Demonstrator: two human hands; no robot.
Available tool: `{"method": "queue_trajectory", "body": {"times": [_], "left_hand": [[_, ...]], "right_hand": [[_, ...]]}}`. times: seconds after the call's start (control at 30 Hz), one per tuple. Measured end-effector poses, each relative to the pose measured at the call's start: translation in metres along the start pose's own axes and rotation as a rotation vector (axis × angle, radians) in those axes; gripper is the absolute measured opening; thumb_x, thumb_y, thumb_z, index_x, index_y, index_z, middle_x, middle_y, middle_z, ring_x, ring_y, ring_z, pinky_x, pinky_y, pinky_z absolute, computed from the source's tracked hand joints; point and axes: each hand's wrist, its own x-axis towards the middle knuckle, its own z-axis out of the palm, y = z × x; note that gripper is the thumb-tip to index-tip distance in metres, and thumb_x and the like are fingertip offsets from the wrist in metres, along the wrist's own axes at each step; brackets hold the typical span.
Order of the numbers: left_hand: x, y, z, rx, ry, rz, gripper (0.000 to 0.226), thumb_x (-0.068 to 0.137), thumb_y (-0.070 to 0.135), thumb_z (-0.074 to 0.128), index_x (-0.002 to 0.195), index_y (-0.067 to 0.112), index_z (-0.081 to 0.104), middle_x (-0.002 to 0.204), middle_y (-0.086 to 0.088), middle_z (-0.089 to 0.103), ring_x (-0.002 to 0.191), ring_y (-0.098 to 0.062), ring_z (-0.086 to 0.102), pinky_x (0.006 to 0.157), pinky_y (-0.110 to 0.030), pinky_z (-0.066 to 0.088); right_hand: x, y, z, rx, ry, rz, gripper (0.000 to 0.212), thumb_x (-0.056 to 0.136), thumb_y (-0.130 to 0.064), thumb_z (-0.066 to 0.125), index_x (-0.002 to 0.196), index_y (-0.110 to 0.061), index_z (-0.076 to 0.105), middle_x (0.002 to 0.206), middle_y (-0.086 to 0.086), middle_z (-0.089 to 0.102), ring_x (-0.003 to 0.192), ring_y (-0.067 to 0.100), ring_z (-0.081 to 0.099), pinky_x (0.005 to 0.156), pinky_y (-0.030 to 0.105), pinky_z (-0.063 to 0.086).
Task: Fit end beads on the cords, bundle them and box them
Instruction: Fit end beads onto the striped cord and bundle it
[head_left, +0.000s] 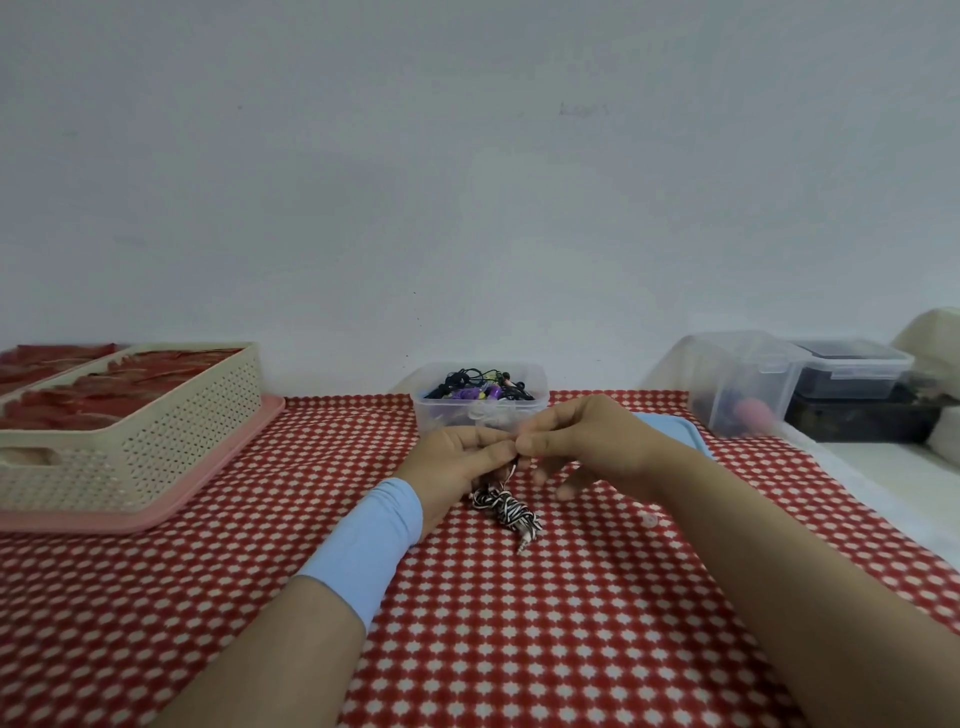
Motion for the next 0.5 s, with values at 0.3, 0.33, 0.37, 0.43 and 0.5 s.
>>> {"method": "queue_trajectory", "body": {"times": [0.3,0.33,0.37,0.43,0.5], "left_hand": [[-0.003,0.024,-0.018,0.646,-0.047,0.052,0.019,0.099,0.019,0.054,0.102,0.025,0.072,0.091,0.011,0.076,0.080,-0.007,0.068,0.074,-0.016,0.051],[-0.005,0.027,-0.019,0.759,-0.084,0.038,0.019,0.099,0.022,0.054,0.106,0.025,0.072,0.095,0.015,0.073,0.082,-0.005,0.067,0.080,-0.017,0.050],[-0.007,0.031,-0.019,0.867,-0.126,0.020,0.021,0.099,0.026,0.054,0.110,0.026,0.072,0.100,0.018,0.069,0.089,-0.003,0.063,0.087,-0.018,0.046],[-0.009,0.037,-0.017,0.997,-0.204,-0.019,0.024,0.099,0.030,0.055,0.118,0.028,0.070,0.107,0.020,0.058,0.100,0.000,0.053,0.094,-0.017,0.036],[-0.009,0.040,-0.017,1.030,-0.256,-0.065,0.027,0.095,0.027,0.062,0.121,0.030,0.068,0.109,0.018,0.059,0.097,0.002,0.053,0.094,-0.017,0.037]], "right_hand": [[0.007,0.010,-0.011,-0.340,0.159,0.040,0.002,0.087,-0.011,0.079,0.087,-0.012,0.081,0.079,0.009,0.078,0.062,0.016,0.072,0.051,0.029,0.058],[0.008,0.012,-0.011,-0.397,0.158,0.044,0.002,0.087,-0.014,0.079,0.086,-0.014,0.081,0.076,0.006,0.078,0.061,0.014,0.072,0.052,0.028,0.058],[0.008,0.013,-0.011,-0.453,0.153,0.044,0.003,0.088,-0.016,0.078,0.086,-0.015,0.081,0.074,0.002,0.078,0.060,0.013,0.072,0.053,0.026,0.057],[0.010,0.014,-0.012,-0.534,0.146,0.028,0.005,0.088,-0.019,0.078,0.085,-0.019,0.081,0.075,-0.003,0.078,0.062,0.013,0.072,0.059,0.024,0.057],[0.012,0.016,-0.014,-0.591,0.154,0.014,0.004,0.087,-0.024,0.079,0.084,-0.025,0.082,0.079,-0.007,0.078,0.070,0.013,0.073,0.064,0.023,0.059]]}}
